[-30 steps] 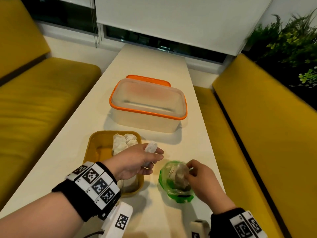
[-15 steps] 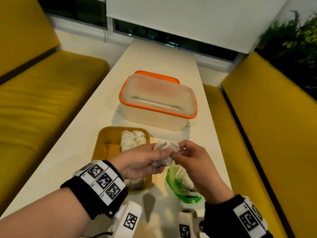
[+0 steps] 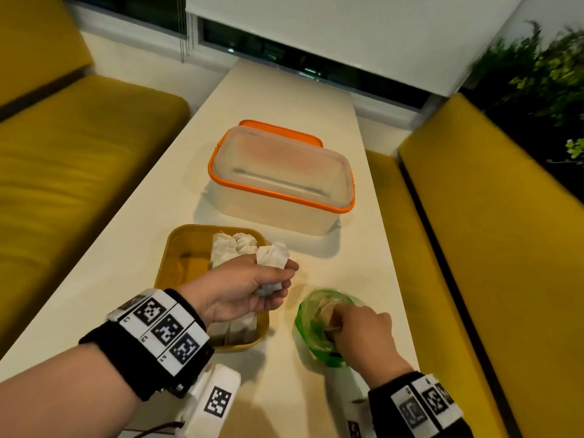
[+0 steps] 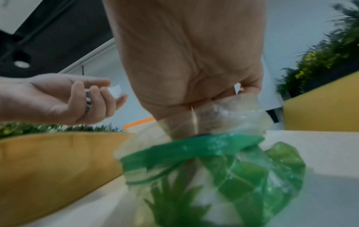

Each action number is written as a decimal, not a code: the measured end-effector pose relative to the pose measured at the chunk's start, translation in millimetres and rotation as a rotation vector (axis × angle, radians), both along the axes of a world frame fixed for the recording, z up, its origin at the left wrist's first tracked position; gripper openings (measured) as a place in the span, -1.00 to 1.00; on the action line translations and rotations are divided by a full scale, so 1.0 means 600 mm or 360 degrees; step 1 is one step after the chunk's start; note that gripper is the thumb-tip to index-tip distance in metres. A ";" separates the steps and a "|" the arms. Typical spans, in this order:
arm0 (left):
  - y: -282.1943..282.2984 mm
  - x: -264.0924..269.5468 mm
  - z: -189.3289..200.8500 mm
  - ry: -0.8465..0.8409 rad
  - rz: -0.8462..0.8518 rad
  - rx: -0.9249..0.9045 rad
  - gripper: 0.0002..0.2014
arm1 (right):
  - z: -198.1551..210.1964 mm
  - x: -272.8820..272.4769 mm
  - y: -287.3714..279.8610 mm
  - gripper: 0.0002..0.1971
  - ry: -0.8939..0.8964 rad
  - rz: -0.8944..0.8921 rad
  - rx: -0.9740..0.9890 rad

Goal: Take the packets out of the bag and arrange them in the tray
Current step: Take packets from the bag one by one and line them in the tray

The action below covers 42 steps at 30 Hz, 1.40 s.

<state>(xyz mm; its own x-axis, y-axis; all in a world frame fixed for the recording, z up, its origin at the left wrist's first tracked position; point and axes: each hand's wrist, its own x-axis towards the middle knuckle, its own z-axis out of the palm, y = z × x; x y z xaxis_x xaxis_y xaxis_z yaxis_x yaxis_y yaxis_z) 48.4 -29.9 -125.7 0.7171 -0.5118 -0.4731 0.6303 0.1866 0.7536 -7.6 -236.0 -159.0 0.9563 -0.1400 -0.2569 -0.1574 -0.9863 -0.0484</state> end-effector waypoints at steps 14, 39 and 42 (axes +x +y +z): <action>-0.026 -0.021 -0.007 0.0071 -0.0248 0.0257 -0.81 | 0.018 -0.012 -0.055 -0.87 -0.0213 -0.0376 0.1109; 0.053 -0.031 0.023 -0.0176 -0.0209 -0.0086 -0.76 | 0.126 0.039 0.124 -0.75 -0.0426 0.0436 0.1225; 0.085 -0.040 0.024 -0.0187 0.0018 -0.0003 -0.75 | 0.125 0.049 0.159 -0.82 -0.0417 0.0498 0.1202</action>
